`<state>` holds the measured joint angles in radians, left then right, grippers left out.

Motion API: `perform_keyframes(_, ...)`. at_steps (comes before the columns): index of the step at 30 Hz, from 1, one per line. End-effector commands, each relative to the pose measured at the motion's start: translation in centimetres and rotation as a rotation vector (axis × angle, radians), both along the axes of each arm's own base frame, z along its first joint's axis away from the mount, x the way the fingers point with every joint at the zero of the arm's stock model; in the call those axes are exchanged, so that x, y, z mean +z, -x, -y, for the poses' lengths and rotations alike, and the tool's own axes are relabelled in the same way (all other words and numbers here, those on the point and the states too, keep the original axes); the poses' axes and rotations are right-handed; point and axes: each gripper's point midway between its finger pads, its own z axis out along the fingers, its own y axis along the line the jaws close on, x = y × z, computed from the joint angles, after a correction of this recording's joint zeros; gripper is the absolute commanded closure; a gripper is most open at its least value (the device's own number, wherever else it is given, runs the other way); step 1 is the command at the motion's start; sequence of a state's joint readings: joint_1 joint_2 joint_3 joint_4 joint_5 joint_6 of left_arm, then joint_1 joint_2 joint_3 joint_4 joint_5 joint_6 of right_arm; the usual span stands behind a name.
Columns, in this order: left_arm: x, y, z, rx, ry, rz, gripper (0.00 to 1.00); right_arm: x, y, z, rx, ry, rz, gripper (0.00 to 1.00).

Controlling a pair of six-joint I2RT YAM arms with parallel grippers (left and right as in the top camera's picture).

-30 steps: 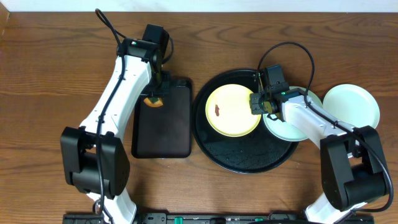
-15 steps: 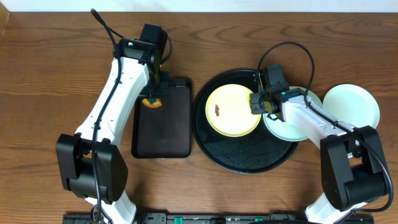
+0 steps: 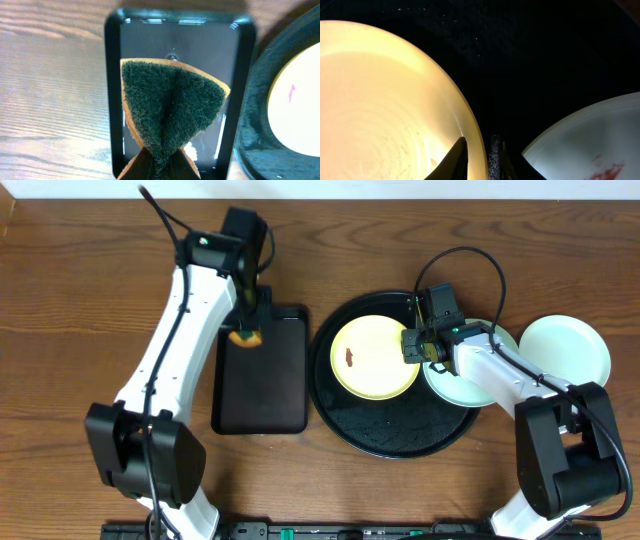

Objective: Clean dirty plates on tray and stack at the side
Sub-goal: 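Lift the sponge with the left gripper above the small tray, then scrub the yellow plate with the sponge in the left gripper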

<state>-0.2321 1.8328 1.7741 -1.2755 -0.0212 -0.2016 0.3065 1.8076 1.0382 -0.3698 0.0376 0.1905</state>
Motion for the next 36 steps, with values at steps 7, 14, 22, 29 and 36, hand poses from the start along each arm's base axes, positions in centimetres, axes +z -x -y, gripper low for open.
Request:
perform_keyframes(7,1.6,0.5,7.0,-0.141,0.140,0.044,0.92,-0.5,0.4,-0.5,0.023,0.010,-0.010,0.80)
perform_keyframes(14,-1.9,0.2,13.5,-0.288,0.164,0.090,0.93,-0.6,0.4,-0.5,0.023,0.010,-0.011,0.80)
perform_keyframes(22,-6.8,-0.4,16.4,-0.324,0.161,0.061,0.92,-0.5,0.4,-0.5,0.023,0.010,-0.010,0.80)
perform_keyframes(29,-10.8,-1.0,17.8,-0.342,0.146,0.027,0.93,-0.5,0.4,-0.5,0.023,0.010,-0.010,0.80)
perform_keyframes(36,-13.2,-0.8,17.7,-0.341,0.125,-0.013,0.93,-0.5,0.4,-0.5,0.023,0.010,-0.010,0.89)
